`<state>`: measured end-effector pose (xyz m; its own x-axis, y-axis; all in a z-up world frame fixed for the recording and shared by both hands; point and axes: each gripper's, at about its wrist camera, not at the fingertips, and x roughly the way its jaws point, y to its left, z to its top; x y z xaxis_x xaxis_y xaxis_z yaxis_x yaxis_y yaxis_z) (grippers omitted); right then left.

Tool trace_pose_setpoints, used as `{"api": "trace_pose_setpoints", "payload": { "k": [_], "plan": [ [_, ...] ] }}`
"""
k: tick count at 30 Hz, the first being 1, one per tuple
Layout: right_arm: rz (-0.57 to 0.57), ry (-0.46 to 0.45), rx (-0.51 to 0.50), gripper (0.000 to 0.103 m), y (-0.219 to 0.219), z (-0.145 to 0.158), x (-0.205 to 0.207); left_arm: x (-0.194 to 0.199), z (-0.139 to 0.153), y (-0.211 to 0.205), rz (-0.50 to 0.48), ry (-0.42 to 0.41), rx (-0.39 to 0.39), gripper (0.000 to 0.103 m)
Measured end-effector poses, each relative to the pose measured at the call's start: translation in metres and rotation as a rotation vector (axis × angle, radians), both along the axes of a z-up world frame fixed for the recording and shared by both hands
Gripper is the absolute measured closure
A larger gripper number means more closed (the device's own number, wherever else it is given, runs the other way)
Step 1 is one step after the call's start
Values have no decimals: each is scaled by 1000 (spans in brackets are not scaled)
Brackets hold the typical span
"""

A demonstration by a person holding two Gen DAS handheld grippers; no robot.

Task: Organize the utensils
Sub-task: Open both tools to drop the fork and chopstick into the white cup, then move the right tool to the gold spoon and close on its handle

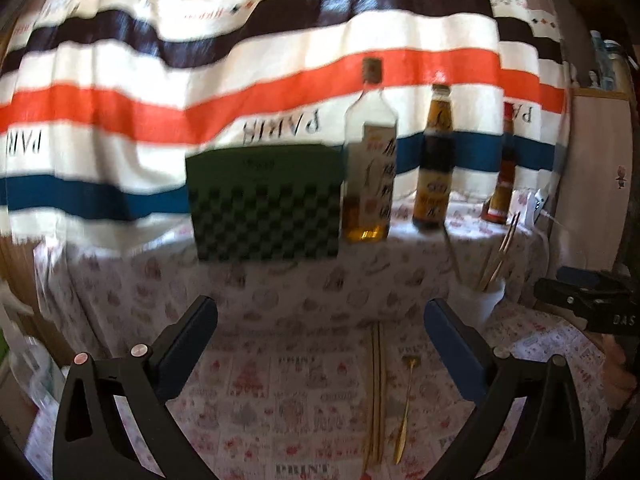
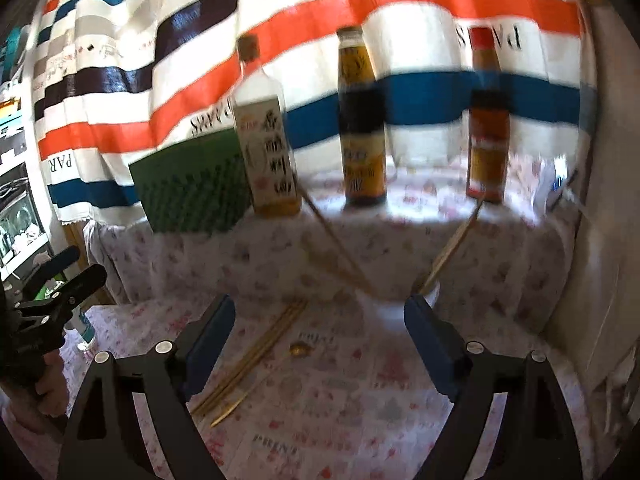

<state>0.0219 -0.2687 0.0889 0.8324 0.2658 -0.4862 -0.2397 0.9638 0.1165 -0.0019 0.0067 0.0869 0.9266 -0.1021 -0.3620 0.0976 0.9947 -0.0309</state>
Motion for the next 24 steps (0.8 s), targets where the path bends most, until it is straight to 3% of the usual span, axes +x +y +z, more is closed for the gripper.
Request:
{"api": "trace_pose_setpoints", "payload": {
  "k": [9, 12, 15, 20, 24],
  "plan": [
    [-104, 150, 43, 15, -8, -61, 24, 32, -65, 10, 28, 184, -20, 1],
    [-114, 200, 30, 15, -9, -78, 28, 39, -85, 10, 54, 235, 14, 1],
    [-122, 254, 16, 15, -9, -93, 33, 47, -96, 9, 92, 269, 55, 1],
    [-123, 294, -11, 15, -4, -106, 38, 49, -102, 11, 56, 311, -1, 1],
    [-119, 305, -30, 15, 0, -112, 38, 54, -110, 10, 54, 351, -2, 1]
  ]
}}
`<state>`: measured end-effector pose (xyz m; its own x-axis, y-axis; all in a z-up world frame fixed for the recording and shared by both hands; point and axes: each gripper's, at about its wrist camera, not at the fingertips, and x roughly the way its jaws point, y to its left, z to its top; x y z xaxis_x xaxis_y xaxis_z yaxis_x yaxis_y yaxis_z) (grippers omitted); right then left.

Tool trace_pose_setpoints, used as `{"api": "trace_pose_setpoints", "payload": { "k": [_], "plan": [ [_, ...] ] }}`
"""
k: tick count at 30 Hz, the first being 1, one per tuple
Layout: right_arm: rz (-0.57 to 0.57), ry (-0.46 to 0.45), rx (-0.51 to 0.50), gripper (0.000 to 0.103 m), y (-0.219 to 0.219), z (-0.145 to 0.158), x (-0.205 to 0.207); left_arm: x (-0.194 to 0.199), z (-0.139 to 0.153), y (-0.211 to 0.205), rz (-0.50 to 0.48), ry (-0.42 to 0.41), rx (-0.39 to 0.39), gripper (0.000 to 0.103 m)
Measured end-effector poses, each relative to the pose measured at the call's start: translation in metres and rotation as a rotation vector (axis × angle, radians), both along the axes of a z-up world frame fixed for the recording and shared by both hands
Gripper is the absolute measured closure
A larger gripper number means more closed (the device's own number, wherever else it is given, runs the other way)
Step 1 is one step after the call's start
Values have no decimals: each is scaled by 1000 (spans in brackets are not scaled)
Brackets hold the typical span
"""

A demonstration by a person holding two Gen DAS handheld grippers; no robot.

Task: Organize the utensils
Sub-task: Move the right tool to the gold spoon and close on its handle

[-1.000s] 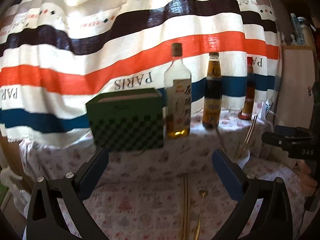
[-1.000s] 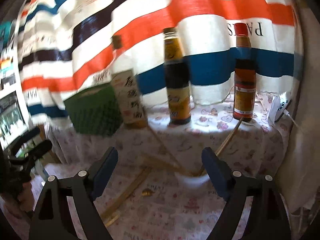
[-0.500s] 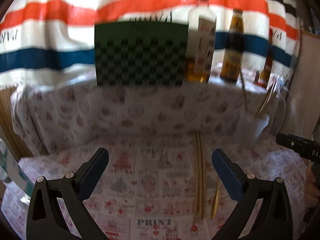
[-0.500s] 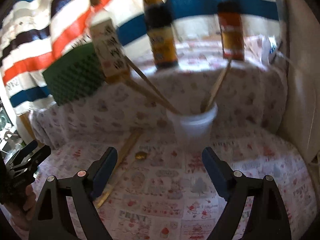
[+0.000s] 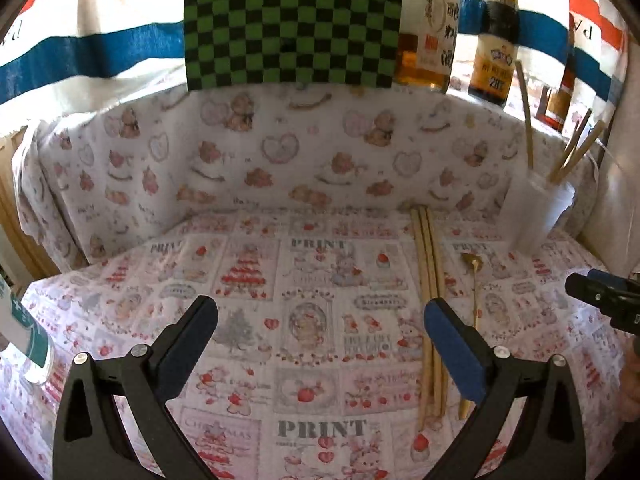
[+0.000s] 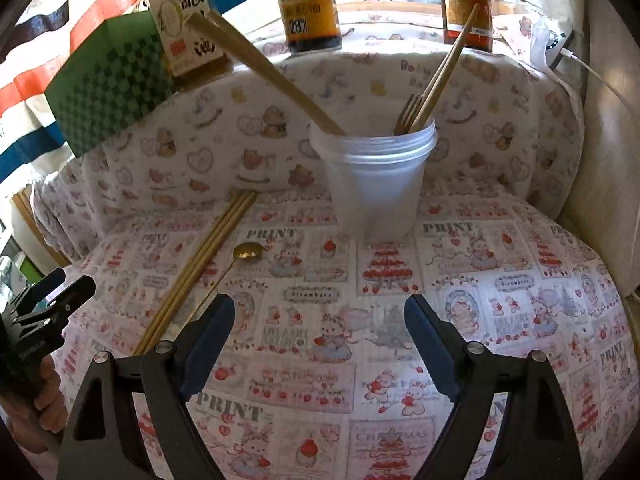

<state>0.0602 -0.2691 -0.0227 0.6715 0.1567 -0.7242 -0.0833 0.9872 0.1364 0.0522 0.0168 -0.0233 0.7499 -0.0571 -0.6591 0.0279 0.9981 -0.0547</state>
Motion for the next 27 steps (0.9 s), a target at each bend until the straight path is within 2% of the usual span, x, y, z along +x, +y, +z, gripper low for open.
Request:
{"api": "trace_pose_setpoints", "payload": {
  "k": [7, 13, 17, 19, 22, 24, 27],
  "plan": [
    [12, 13, -19, 15, 5, -7, 0, 7, -8, 0, 10, 49, -3, 1],
    [126, 32, -30, 15, 24, -5, -8, 15, -17, 8, 23, 82, -20, 1],
    [142, 7, -79, 16, 32, -6, -10, 18, -22, 13, 25, 103, -43, 1],
    [112, 26, -94, 28, 30, -10, -7, 17, -21, 14, 29, 100, -44, 1],
    [103, 108, 9, 40, 23, -15, 3, 15, -18, 14, 27, 92, -52, 1],
    [90, 130, 44, 45, 21, -14, 9, 13, -16, 15, 29, 82, -58, 1],
    [86, 134, 21, 48, 30, -9, 16, 13, -15, 18, 39, 80, -70, 1]
  ]
}}
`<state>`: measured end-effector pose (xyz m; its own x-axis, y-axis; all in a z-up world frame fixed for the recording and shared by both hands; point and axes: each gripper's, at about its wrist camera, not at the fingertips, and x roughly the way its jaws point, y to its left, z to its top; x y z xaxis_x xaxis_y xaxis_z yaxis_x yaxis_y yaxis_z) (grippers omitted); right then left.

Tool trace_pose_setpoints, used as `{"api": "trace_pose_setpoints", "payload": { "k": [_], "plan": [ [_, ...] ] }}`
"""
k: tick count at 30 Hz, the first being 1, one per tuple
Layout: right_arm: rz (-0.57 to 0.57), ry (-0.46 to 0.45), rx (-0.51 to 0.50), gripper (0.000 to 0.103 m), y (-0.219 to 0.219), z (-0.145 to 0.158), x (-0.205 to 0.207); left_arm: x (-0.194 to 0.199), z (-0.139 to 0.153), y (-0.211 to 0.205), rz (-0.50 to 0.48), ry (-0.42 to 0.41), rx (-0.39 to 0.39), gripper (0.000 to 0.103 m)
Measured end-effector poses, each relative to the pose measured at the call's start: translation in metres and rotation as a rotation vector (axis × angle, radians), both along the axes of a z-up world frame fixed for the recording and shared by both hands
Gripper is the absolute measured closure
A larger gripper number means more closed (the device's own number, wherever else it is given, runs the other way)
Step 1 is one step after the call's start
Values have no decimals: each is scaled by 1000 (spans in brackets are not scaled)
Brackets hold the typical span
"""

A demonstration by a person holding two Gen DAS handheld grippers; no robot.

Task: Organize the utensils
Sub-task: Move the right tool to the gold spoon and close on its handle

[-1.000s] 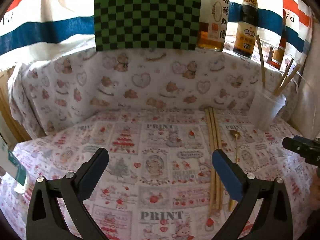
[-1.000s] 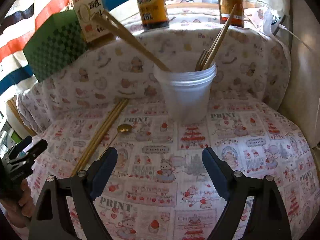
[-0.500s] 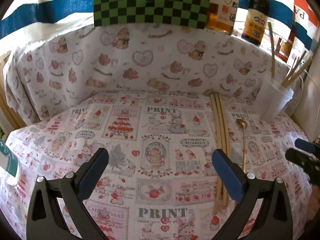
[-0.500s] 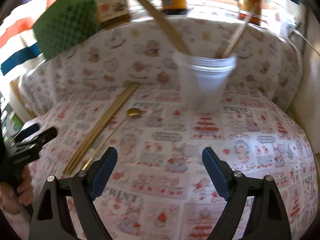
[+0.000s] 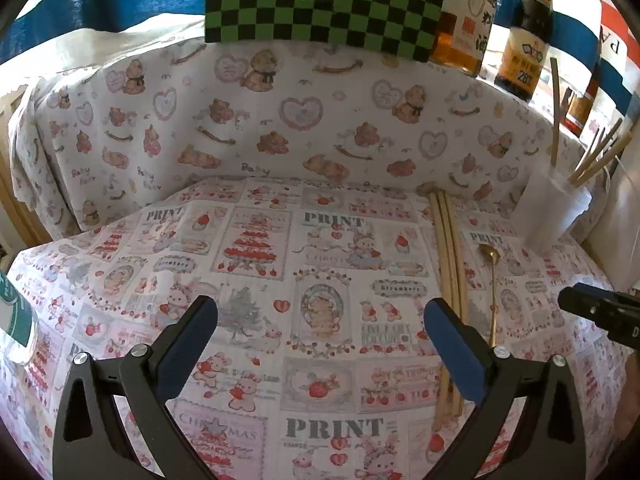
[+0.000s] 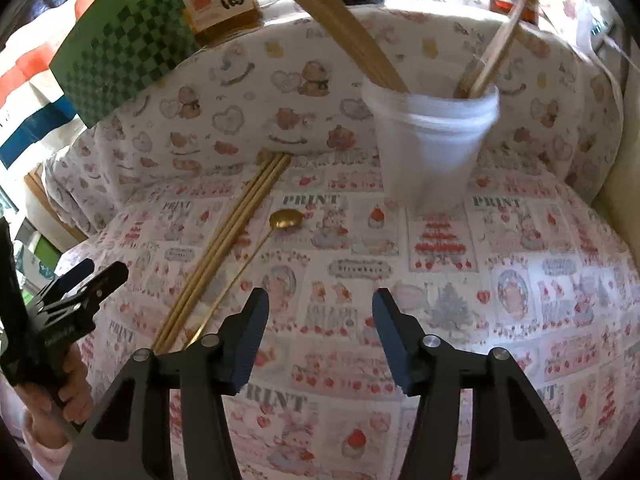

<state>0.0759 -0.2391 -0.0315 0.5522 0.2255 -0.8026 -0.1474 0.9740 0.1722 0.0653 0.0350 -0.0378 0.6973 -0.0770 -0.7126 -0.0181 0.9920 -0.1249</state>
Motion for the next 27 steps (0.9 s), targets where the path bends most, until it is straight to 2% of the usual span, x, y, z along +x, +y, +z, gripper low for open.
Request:
{"api": "trace_pose_setpoints", "payload": {
  "k": [2, 7, 9, 13, 16, 19, 26, 27],
  "plan": [
    [13, 11, -5, 50, 9, 4, 5, 1, -1, 3, 9, 4, -15, 1],
    [17, 111, 27, 61, 34, 4, 34, 5, -5, 11, 32, 20, -34, 1],
    [0, 129, 24, 61, 42, 1, 47, 6, -5, 13, 37, 22, -41, 1],
    [-74, 111, -36, 61, 52, -3, 69, 6, -6, 16, 50, 22, -46, 1],
    [-104, 141, -31, 61, 55, -12, 83, 7, -8, 18, 58, 27, -45, 1],
    [-102, 163, -13, 63, 57, -19, 93, 10, -11, 22, 70, 38, -45, 1],
    [-87, 158, -107, 67, 67, -29, 102, 10, -13, 21, 62, 40, -46, 1],
    [-80, 155, -114, 71, 68, -29, 103, 10, -13, 21, 64, 38, -42, 1]
  ]
}}
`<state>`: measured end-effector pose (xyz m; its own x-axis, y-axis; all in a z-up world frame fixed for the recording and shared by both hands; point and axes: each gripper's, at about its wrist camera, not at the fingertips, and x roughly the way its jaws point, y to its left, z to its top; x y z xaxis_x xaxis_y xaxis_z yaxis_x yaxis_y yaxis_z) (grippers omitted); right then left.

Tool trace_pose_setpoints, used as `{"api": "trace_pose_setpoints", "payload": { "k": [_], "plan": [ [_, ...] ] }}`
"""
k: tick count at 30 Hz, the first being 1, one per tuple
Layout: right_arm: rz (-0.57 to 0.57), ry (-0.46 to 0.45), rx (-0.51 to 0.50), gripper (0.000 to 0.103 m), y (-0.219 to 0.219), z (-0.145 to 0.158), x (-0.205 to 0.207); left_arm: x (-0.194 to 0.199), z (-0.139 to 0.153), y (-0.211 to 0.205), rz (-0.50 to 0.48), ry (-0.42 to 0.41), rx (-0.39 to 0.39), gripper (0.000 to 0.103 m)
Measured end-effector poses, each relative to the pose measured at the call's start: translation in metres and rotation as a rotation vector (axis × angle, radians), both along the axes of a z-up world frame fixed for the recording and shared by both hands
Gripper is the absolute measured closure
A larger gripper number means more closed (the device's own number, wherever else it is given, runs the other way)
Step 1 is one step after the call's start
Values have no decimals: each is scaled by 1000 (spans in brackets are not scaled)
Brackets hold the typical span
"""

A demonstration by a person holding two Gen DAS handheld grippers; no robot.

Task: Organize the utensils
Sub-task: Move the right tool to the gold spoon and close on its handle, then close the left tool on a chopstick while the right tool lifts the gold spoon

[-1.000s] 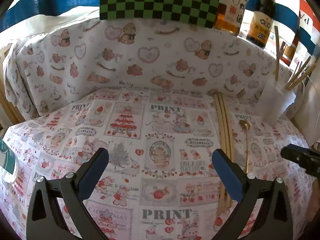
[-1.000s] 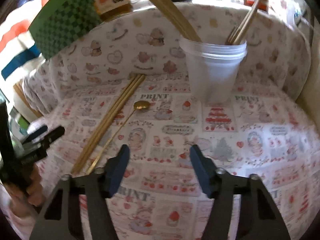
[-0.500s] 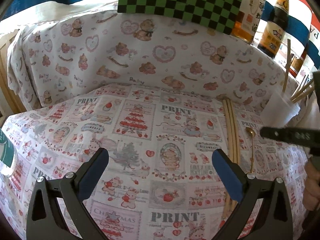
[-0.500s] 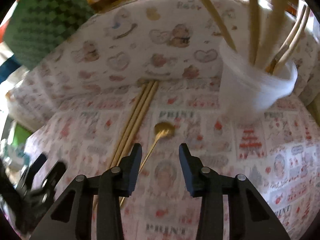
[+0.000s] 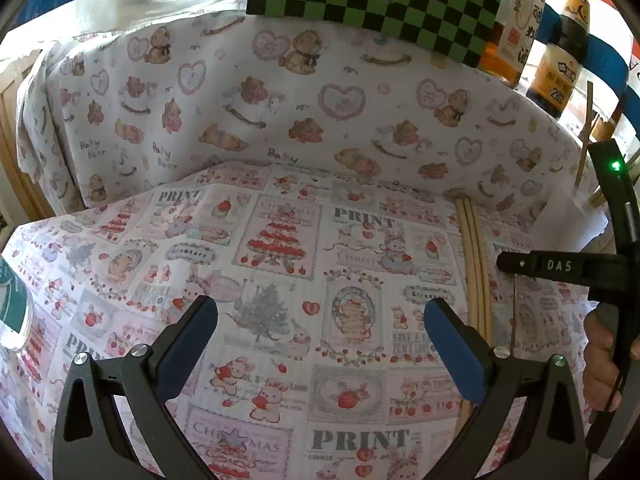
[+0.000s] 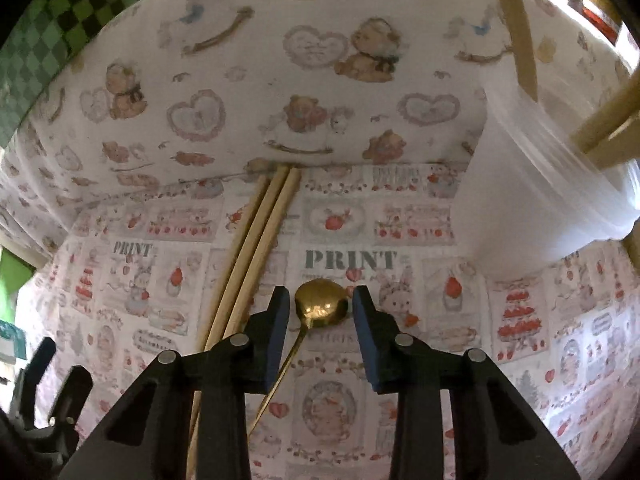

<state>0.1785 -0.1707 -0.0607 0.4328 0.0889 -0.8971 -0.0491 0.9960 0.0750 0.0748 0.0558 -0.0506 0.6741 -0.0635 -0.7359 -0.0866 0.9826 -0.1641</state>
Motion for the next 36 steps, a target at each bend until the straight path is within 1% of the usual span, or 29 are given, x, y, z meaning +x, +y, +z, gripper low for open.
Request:
{"api": "trace_pose_setpoints", "payload": {
  "k": [1, 3, 8, 12, 15, 17, 18, 19, 20, 21, 22, 23, 25, 26, 27, 30, 33, 35, 36],
  "plan": [
    [9, -1, -11, 74, 2, 1, 0, 0, 0, 0, 2, 1, 3, 1],
    [21, -4, -27, 74, 5, 2, -1, 1, 0, 1, 3, 4, -1, 1],
    [63, 11, 0, 75, 3, 7, -12, -2, 5, 2, 5, -10, -12, 1],
    [110, 0, 4, 75, -6, 12, -43, -8, 13, 2, 0, -42, -20, 1],
    [118, -29, 16, 75, -20, 19, -68, -10, 17, -2, 24, -53, 22, 1],
    [107, -75, 30, 75, -35, 29, -85, -12, 20, -9, -3, -61, 56, 1],
    [108, -92, 38, 75, -44, 32, -88, -12, 22, -13, -31, -58, 58, 1],
    [107, -129, 54, 75, -53, 40, -98, -13, 23, -17, -64, -43, 49, 1],
    [108, -162, 69, 74, -60, 46, -105, -12, 23, -21, -114, 6, 29, 1],
    [112, -191, 85, 74, -65, 51, -107, -11, 21, -26, -164, 74, 0, 4],
    [125, -243, 113, 75, -74, 59, -117, -12, 20, -29, -198, 113, -38, 16],
    [133, -269, 122, 75, -76, 63, -119, -16, 20, -30, -216, 124, -84, 20],
    [133, -317, 134, 74, -84, 69, -127, -22, 22, -34, -227, 132, -113, 24],
    [133, -337, 145, 75, -89, 72, -128, -24, 23, -38, -237, 137, -103, 26],
    [129, -357, 154, 75, -87, 72, -129, -26, 23, -43, -249, 142, -75, 31],
    [97, -397, 184, 74, -95, 70, -128, -31, 21, -52, -266, 150, -23, 36],
    [99, -415, 221, 74, -101, 75, -132, -35, 15, -59, -298, 172, -32, 42],
    [92, -449, 221, 74, -104, 79, -136, -37, 11, -62, -305, 180, -27, 48],
    [90, -469, 218, 74, -104, 81, -139, -37, 9, -64, -307, 186, -27, 53]
  ]
}}
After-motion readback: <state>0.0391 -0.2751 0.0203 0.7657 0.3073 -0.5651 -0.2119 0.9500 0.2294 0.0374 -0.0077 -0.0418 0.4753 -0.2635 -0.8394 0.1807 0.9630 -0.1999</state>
